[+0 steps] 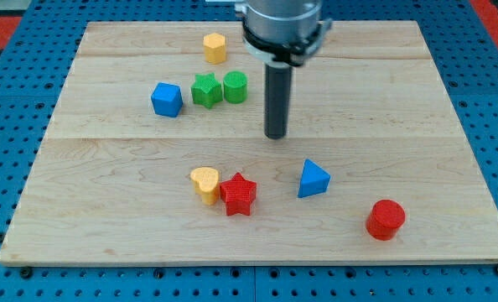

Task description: Push the triangle right above the red star

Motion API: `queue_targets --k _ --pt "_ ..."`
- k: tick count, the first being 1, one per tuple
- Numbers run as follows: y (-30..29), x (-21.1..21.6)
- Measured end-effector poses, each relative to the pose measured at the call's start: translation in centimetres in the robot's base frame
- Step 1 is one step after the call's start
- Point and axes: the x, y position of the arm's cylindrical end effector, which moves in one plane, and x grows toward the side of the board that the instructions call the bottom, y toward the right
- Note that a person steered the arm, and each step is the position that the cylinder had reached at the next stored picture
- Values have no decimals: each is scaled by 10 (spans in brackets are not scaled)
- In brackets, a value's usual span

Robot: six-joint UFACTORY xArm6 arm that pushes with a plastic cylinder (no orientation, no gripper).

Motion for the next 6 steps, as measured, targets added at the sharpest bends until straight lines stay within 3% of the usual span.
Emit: queue_targets --k 2,3,5,6 --pt "79 23" --pt "81 68" --pt "57 87" --pt "28 65"
